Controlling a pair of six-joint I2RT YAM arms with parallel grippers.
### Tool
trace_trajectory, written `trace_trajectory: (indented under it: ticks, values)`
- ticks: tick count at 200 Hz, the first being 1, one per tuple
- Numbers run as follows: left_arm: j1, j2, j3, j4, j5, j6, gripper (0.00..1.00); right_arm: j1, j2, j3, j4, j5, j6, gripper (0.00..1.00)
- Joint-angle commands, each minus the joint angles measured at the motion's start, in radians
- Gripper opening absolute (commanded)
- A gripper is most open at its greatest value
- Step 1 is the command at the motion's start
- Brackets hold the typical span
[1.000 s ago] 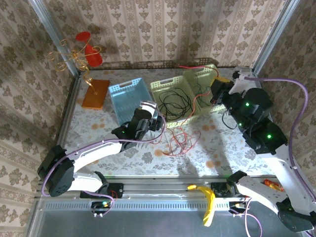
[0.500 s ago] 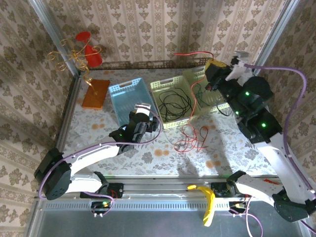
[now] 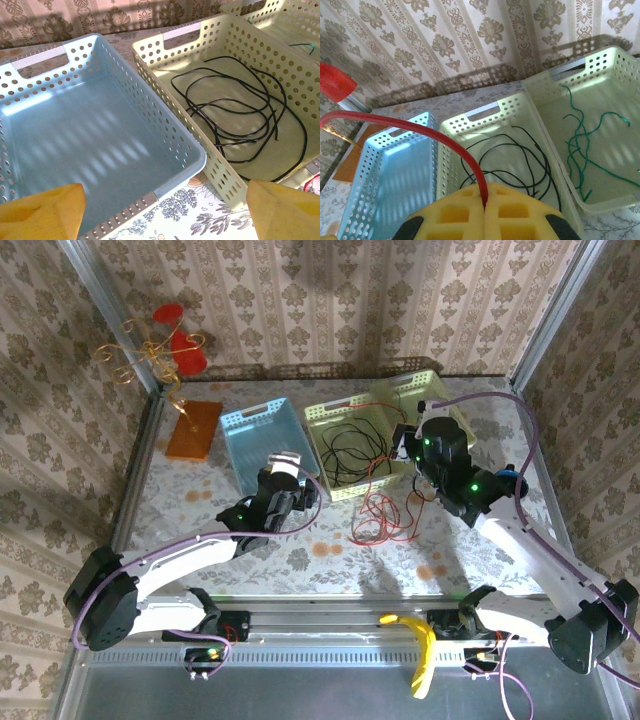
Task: Untangle the cables
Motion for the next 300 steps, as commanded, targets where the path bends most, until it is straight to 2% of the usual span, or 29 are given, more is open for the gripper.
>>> trace_trajectory:
  ticks: [1,54,78,111,153,171,199,235,268,300]
  values:
    - [0.011,0.012,0.030,-0.007,0.004,0.006,0.85,0.006,-0.011,0.006,0.023,0.001,0.026,0.00]
    - [0.016,0.020,0.038,-0.007,0.006,0.007,0.85,0.006,0.051,0.015,0.019,-0.173,0.028,0.00]
    - [0.015,0.018,0.040,-0.013,0.006,0.007,0.85,0.006,0.079,-0.009,0.048,-0.186,0.076,0.00]
    - [0.017,0.017,0.051,-0.031,0.011,0.016,0.85,0.004,0.113,-0.075,0.128,-0.207,0.152,0.00]
    - [0.023,0.019,0.054,-0.034,0.017,0.016,0.85,0.003,0.166,-0.153,0.356,-0.364,0.282,0.00]
    - [0.024,0.020,0.052,-0.034,0.018,0.010,0.85,0.005,0.174,-0.156,0.421,-0.401,0.292,0.00]
    - [0.023,0.014,0.045,-0.037,0.004,0.001,0.85,0.013,0.154,-0.100,0.418,-0.429,0.238,0.00]
    - [0.021,0.001,0.050,-0.080,-0.111,-0.028,0.85,0.013,0.137,-0.025,0.415,-0.458,0.223,0.00]
    - [0.020,-0.048,0.046,-0.179,-0.290,-0.097,0.86,0.025,0.132,0.079,0.355,-0.398,0.150,0.00]
    - [0.018,-0.094,0.052,-0.321,-0.443,-0.181,0.87,0.029,0.171,0.183,0.375,-0.346,0.108,0.00]
